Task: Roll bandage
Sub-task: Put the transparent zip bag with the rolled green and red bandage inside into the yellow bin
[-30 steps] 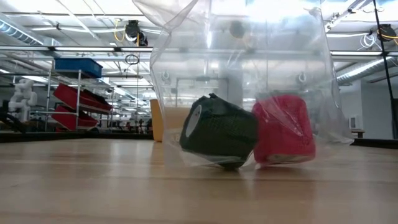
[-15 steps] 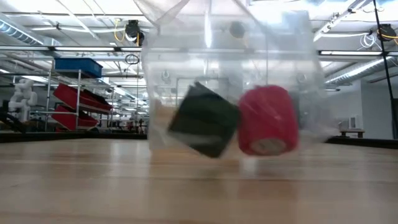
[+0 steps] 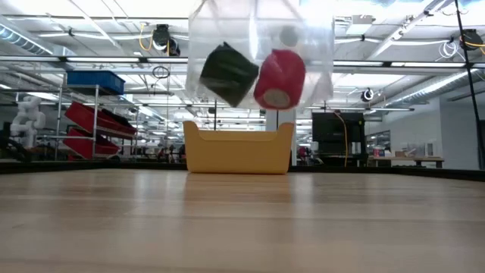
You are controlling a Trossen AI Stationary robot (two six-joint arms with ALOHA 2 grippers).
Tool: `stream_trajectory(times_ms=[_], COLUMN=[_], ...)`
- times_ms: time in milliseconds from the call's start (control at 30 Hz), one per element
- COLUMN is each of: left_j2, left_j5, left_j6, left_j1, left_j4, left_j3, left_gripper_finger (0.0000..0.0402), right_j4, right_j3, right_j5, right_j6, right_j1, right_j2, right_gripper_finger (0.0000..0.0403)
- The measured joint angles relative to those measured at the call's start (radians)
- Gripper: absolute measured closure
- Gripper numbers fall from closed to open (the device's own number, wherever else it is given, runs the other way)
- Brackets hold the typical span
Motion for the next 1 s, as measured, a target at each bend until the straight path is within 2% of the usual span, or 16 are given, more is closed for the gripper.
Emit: stream_trajectory(times_ms=[133, 300, 567, 800, 1000], left_j2=[-0.057, -0.117, -0.202, -0.273, -0.298], left_j5=[0.001, 0.015, 0.036, 0.218, 0.398], left_j6=[0.113, 0.282, 0.512, 0.704, 0.784], left_j1=[0.076, 0.189, 0.361, 0.522, 0.69], left_j4=[0.02, 0.082, 0.167, 0.324, 0.383], left_j3=[0.0, 0.0, 0.0, 0.0, 0.001], left_gripper_finger=[0.0386, 0.0386, 0.0386, 0.0386, 0.0386], right_j4=[0.032, 0.121, 0.096, 0.075, 0.082], right_j3=[0.0, 0.005, 0.134, 0.251, 0.37], right_j5=[-0.105, -0.168, -0.31, -0.528, -0.669], right_j6=[-0.067, -0.169, -0.242, -0.282, -0.267], right_j1=[-0.087, -0.223, -0.447, -0.642, -0.805], right_j2=[-0.047, -0.061, -0.04, 0.006, 0.14], right_gripper_finger=[0.0403, 0.0403, 0.0403, 0.0403, 0.0403])
